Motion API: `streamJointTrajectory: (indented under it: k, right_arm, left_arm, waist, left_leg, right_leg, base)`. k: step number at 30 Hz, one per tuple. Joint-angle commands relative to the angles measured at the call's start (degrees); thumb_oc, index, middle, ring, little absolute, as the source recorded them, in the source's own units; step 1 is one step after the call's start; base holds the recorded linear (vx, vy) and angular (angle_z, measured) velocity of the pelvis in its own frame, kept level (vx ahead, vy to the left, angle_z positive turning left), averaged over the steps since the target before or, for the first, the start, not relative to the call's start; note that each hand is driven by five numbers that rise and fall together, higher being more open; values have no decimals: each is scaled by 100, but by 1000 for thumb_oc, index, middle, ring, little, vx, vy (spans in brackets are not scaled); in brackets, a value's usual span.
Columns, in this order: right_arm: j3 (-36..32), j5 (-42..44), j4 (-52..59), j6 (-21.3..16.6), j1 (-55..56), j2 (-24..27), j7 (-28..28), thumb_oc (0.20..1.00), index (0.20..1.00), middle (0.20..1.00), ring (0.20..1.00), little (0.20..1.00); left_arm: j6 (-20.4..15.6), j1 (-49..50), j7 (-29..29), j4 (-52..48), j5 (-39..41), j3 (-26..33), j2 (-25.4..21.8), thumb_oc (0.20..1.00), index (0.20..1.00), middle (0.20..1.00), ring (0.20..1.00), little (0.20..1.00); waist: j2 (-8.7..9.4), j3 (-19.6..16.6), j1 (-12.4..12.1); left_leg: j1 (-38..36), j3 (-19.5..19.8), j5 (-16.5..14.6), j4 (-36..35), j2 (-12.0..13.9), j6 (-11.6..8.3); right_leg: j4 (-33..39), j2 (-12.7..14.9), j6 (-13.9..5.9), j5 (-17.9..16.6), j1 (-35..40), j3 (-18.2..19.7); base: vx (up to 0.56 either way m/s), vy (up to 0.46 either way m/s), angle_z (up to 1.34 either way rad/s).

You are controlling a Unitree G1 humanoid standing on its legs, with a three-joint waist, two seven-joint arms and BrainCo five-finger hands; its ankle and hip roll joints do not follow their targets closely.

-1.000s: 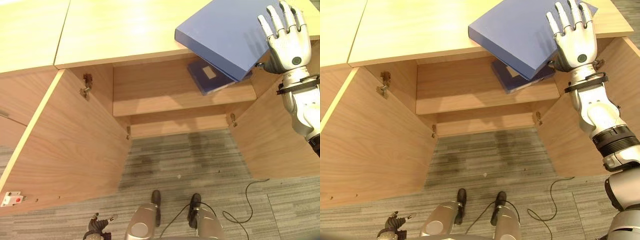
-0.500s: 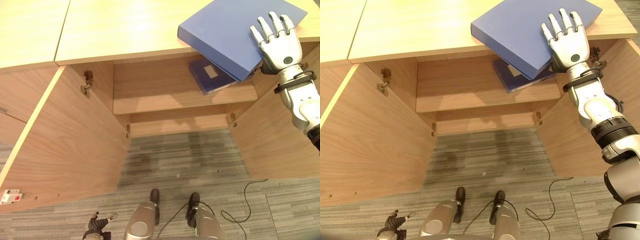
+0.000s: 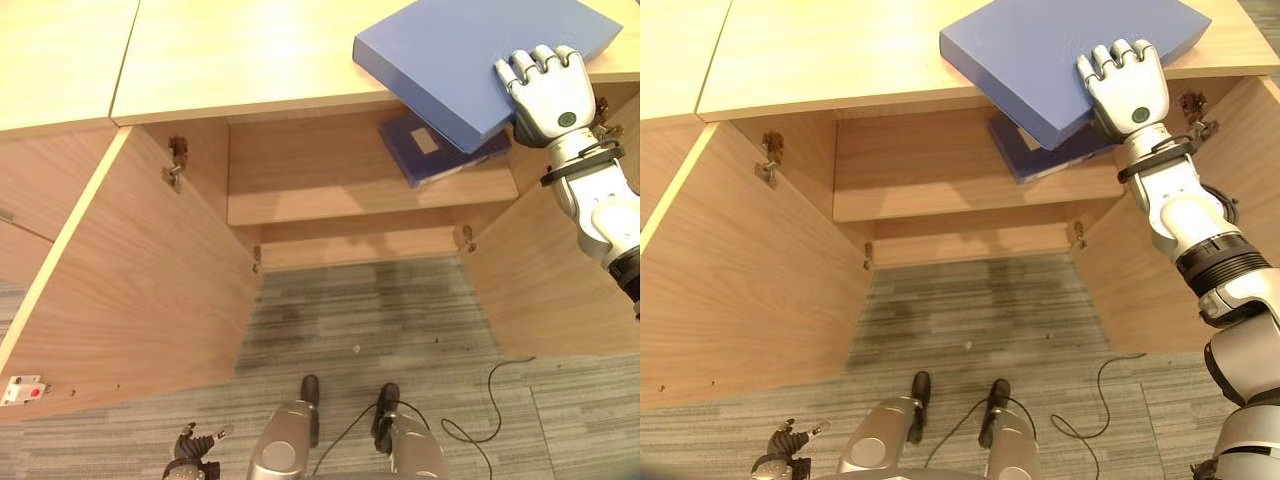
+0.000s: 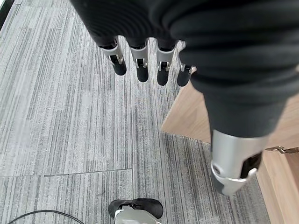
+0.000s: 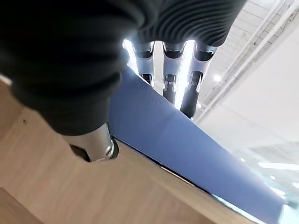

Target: Put the empty folder in the office cabinet

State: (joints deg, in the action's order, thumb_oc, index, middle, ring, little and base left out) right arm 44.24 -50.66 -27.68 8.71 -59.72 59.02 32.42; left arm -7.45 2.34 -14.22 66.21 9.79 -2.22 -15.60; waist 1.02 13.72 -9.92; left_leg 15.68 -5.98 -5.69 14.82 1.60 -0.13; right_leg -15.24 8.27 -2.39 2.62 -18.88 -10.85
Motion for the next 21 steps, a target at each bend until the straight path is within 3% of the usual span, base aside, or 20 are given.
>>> streamJointTrajectory:
  k: [1, 12, 18, 21]
  right_arm:
    - [-69, 179, 267, -159, -306, -177, 114, 200, 200, 200, 200, 200]
    - [-61, 450, 629, -434, -191, -142, 77, 200, 200, 200, 200, 200]
    - [-1359, 1335, 1871, -941, 1180, -463, 180, 200, 200, 200, 200, 200]
    - [-1532, 1448, 1971, -989, 1348, -522, 212, 200, 200, 200, 200, 200]
  left_arm:
    - [-53, 61, -62, 61, 59, -224, -263, 1000, 1000, 1000, 1000, 1000]
    - [-36, 25, -61, 61, 53, -242, -267, 1000, 1000, 1000, 1000, 1000]
    - [65, 76, -93, 41, -115, -208, -223, 1000, 1000, 1000, 1000, 1000]
    - [82, 72, -124, 30, -133, -213, -210, 1000, 1000, 1000, 1000, 1000]
  waist:
    - [102, -145, -177]
    - [120, -79, -160]
    - [280, -196, -72]
    - [301, -219, -44]
  left_leg:
    - [360, 132, -698, 786, 289, -121]
    - [376, 137, -705, 833, 322, -131]
    - [-130, 145, -399, 43, 248, -224]
    - [-187, 173, -303, -96, 200, -229]
  right_leg:
    - [588, 409, -440, -361, 304, -31]
    - [553, 399, -441, -358, 305, -71]
    - [1062, 357, -510, -482, 761, -195]
    - [1161, 373, -522, -538, 832, -274]
  base:
    - [0, 0, 0]
    - [0, 0, 0]
    - [65, -29, 1]
    - [31, -17, 1]
